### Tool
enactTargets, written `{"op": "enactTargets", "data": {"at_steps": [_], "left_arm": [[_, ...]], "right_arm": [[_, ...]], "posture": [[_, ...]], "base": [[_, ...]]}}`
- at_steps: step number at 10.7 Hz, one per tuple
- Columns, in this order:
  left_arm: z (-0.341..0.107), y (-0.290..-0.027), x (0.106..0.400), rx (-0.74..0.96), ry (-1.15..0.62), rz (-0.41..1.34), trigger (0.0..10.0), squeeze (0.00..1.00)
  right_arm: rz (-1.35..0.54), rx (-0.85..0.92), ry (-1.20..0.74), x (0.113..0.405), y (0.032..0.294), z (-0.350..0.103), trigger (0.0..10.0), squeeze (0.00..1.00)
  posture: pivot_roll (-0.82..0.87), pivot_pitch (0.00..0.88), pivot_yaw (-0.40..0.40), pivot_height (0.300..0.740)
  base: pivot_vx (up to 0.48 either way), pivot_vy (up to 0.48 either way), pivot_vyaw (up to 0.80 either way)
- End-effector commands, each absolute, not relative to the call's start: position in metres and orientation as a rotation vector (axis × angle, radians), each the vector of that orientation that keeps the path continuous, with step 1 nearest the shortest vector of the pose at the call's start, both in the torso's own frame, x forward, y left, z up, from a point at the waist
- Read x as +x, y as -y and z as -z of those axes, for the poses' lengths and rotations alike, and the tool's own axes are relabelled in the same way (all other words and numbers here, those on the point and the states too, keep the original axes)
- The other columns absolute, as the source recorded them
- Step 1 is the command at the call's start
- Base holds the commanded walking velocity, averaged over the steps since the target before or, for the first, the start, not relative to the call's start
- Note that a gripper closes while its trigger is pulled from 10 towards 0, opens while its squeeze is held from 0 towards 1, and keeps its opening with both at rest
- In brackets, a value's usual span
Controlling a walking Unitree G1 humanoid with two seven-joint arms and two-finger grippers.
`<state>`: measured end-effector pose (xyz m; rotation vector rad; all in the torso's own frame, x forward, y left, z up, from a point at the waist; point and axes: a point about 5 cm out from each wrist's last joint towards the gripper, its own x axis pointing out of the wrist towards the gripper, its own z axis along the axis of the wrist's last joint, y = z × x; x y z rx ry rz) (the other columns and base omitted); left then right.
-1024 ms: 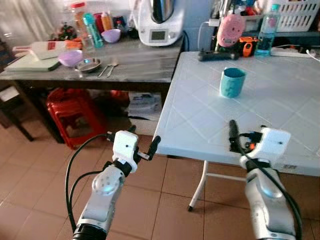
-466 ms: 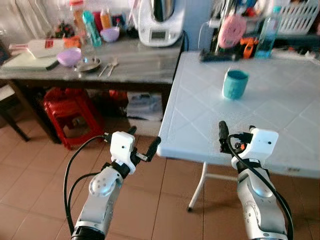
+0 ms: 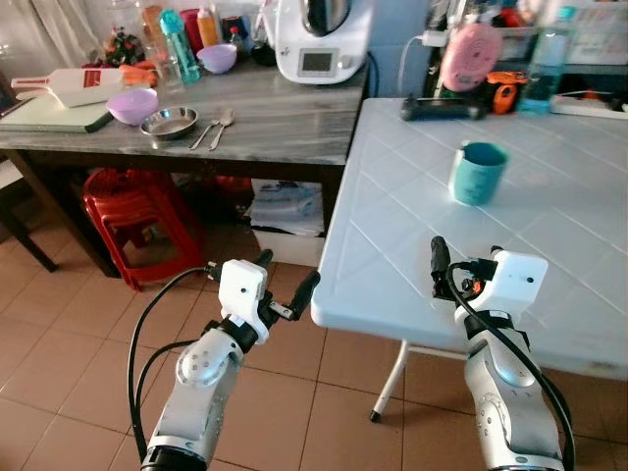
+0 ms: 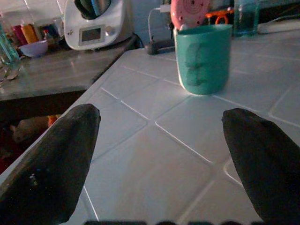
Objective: Setting the table
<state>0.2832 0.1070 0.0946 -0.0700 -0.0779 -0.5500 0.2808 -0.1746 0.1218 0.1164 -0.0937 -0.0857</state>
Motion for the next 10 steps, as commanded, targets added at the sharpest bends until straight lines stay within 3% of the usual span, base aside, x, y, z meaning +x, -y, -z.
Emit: {"op": "enactTargets", "data": {"at_steps": [1,4,10], "left_arm": [[-0.0964,-0.1082,0.2824,-0.063,0.081,0.554,10.0,0.0],[-0.0955,-0.1059,0.2802,-0.068,0.073,0.572,10.0,0.0],[-0.0936,-0.1061,0.2793,-0.054,0.057,0.573,10.0,0.0]], "right_arm": [[0.078,0.116,0.105,0.2817,0.1727,-0.1245,10.0,0.0],[0.082,0.116,0.102,0.2809,0.1729,-0.1241,10.0,0.0],[0.052,0.097,0.098,0.2815,0.1662,-0.1228,10.0,0.0]], "posture": [[0.02,0.008,0.095,0.74],[0.02,0.011,0.096,0.74],[0.03,0.01,0.091,0.74]], "base": [[0.352,0.0,0.0],[0.352,0.0,-0.57],[0.328,0.0,0.07]]}}
